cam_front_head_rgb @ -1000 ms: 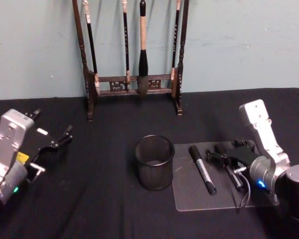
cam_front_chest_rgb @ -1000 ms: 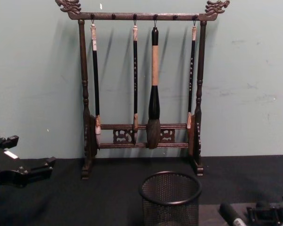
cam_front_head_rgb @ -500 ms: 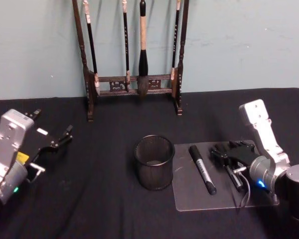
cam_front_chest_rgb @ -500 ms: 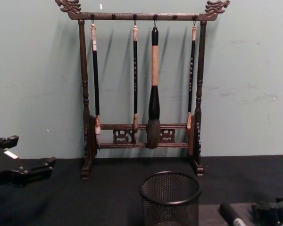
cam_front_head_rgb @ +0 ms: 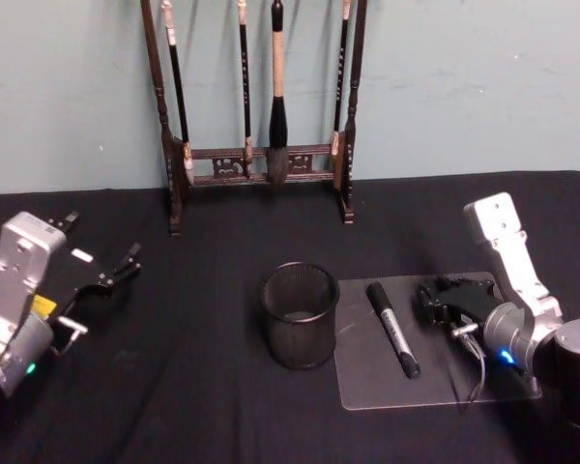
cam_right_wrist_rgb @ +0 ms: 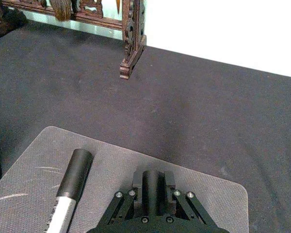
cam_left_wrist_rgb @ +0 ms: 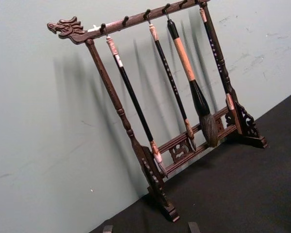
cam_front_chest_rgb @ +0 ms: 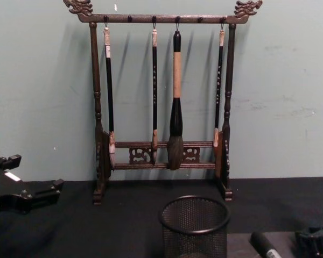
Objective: Pick up the water-based marker from the table and place it into the pen holder.
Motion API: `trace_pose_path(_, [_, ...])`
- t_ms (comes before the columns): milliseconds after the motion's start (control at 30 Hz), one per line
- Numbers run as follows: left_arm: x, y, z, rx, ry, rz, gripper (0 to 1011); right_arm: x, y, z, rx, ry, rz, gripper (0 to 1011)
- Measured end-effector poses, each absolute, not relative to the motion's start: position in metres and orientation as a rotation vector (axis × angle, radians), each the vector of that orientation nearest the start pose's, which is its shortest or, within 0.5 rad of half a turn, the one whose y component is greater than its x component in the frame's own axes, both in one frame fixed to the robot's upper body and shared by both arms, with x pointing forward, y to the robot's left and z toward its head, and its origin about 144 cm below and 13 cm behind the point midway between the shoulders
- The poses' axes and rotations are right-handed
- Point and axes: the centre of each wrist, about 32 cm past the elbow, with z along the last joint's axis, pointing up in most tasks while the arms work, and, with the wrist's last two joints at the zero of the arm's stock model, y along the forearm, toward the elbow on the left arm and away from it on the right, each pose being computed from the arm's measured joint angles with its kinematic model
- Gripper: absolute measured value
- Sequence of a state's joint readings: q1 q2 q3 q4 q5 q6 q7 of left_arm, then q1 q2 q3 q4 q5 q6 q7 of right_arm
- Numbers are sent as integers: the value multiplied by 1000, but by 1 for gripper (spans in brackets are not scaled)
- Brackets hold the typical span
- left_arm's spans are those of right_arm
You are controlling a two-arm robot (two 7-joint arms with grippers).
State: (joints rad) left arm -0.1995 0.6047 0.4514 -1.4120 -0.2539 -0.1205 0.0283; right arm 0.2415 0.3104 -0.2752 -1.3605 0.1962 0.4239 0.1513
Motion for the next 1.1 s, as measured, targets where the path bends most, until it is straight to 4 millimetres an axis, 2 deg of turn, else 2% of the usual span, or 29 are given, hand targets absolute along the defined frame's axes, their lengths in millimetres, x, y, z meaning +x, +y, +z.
trace_pose_path(633, [489,310,1140,304,-285,1248,1001,518,-259,1149,-464,215,-1231,263])
trace_pose_path(1000, [489,310,1140,305,-285,1248,1001,515,-263,1160,-280,120,-1239,262])
trace_pose_path(1033, [489,310,1140,304,-285,1248,1001,515,-262,1164,-208,78,-1237,263])
trace_pose_path(1100, [489,310,1140,304,-285,1248,1001,515,-261,1166,-177,60,-1235,263])
